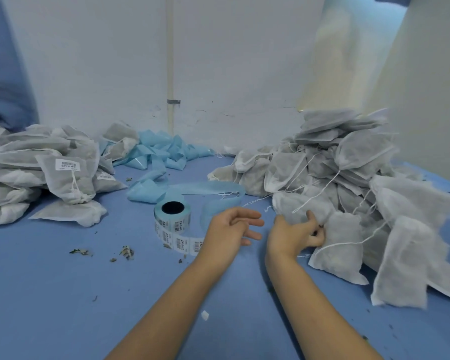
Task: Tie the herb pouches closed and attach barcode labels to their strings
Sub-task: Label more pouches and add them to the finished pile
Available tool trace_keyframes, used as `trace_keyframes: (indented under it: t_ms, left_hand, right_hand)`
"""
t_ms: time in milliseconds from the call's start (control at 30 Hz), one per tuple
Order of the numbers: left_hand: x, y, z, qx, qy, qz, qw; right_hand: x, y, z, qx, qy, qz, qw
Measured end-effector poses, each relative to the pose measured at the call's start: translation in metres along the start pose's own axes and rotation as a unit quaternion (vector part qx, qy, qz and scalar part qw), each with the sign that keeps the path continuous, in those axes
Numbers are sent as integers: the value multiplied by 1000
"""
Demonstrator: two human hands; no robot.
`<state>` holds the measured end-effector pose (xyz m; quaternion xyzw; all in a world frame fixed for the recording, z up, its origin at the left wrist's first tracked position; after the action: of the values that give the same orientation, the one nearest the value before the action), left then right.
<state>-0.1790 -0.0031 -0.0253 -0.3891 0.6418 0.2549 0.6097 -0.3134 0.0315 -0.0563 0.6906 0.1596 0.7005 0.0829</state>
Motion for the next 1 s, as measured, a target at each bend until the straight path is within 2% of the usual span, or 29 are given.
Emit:
trace_keyframes:
  t_ms: [200,467,600,800,900,1000]
  left_hand:
    - [7,8,-3,-12,-17,-5,1000]
    - [12,-7,-6,-102,-27,4,994]
    - [2,-32,-7,-148,11,-41,988]
    - [-3,-56,-3,-151,23,-168,974]
    - [2,-58,3,-174,32,-200,964]
    - [-5,-54,2,-202,42,-194,959]
  right_hand:
    - [-2,1,-3,26,57,5,998]
    - [-1,5,14,94,40,-26,994]
    - [2,13,29,130,49,-117,983]
    - [11,19,44,203,15,-187,961]
    - [12,22,49,233,49,-241,941]
    - [9,22,50,240,61,-218,944]
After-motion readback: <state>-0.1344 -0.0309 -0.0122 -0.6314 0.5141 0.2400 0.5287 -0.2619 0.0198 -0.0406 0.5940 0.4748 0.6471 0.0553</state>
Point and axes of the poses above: each hand's wrist, its own z-axis away from the middle knuckle, its own y-axis out of the palm, x = y × z, the point moved 4 cm from there along -z, towards the middle knuckle, and after that the axes turned 11 degrees about -z, right-handed, at the moved point
